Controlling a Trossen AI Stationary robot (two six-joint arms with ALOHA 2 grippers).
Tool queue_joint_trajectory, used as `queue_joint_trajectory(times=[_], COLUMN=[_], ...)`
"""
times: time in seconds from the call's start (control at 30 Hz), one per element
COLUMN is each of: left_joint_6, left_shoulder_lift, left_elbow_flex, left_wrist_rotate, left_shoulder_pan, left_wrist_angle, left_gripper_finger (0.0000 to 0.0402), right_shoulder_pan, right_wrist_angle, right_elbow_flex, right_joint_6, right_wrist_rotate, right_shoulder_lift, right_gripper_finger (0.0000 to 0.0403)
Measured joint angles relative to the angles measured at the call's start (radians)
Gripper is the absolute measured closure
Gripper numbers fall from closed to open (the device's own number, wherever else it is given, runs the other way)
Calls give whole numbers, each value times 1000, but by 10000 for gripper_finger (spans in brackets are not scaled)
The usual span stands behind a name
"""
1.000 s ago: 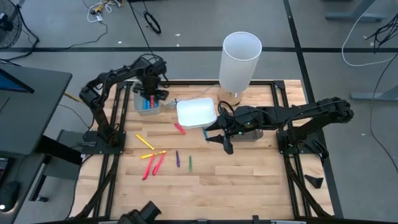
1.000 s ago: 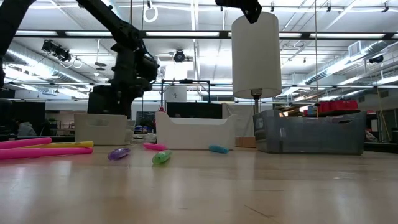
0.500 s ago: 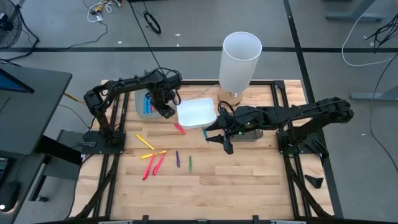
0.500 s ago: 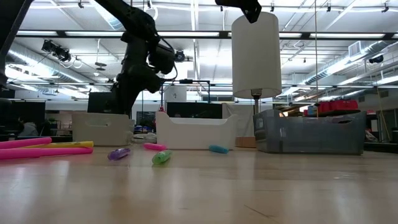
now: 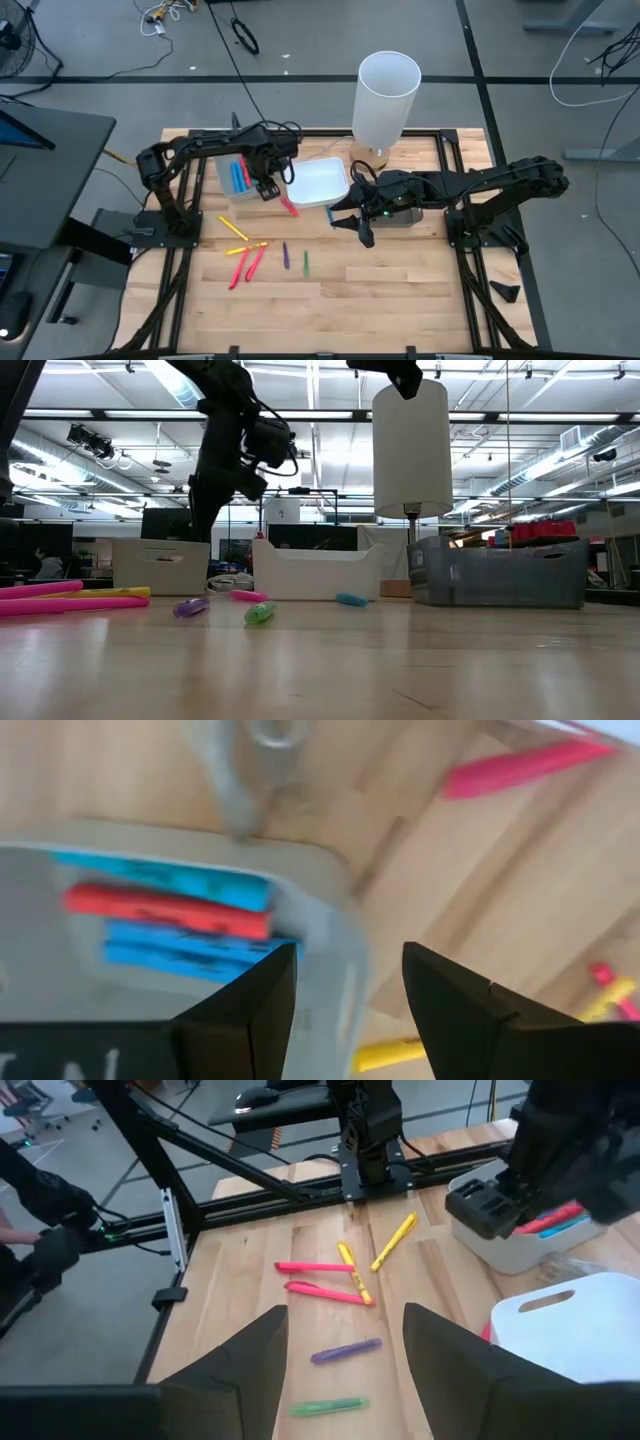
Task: Pick & Place Markers
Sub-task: Adjust the gray bin
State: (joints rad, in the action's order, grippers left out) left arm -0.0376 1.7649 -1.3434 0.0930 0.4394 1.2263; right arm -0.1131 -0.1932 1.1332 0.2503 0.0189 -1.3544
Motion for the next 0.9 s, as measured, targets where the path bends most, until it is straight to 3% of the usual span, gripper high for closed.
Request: queue_joint_trajectory(times=[0.13, 0.33, 0.53, 0.73, 0.9], left_joint_6=[-63, -320, -566, -716, -754], left_shoulder_lift=[-61, -150, -156, -151, -150], left_elbow_flex=[0, -1, 11, 118, 239], left_wrist_rotate=[48, -101, -92, -91, -83], left_shoulder_pan=[-14, -77, -176, -205, -204], left_wrist_angle=[-3, -1, 1, -5, -31], left_gripper_finger=[214, 214, 214, 214, 214], right_shoulder_pan=[0, 0, 0, 0, 0], right_wrist_angle=[0, 0, -1, -2, -2], right_elbow_flex=[0, 0, 0, 0, 0], right_joint_6=[-4, -4, 1, 3, 3], right_wrist_rotate=[-3, -3, -3, -3, -3], right_shoulder_lift=[0, 0, 0, 0, 0], right_gripper_finger=[204, 204, 204, 204, 204])
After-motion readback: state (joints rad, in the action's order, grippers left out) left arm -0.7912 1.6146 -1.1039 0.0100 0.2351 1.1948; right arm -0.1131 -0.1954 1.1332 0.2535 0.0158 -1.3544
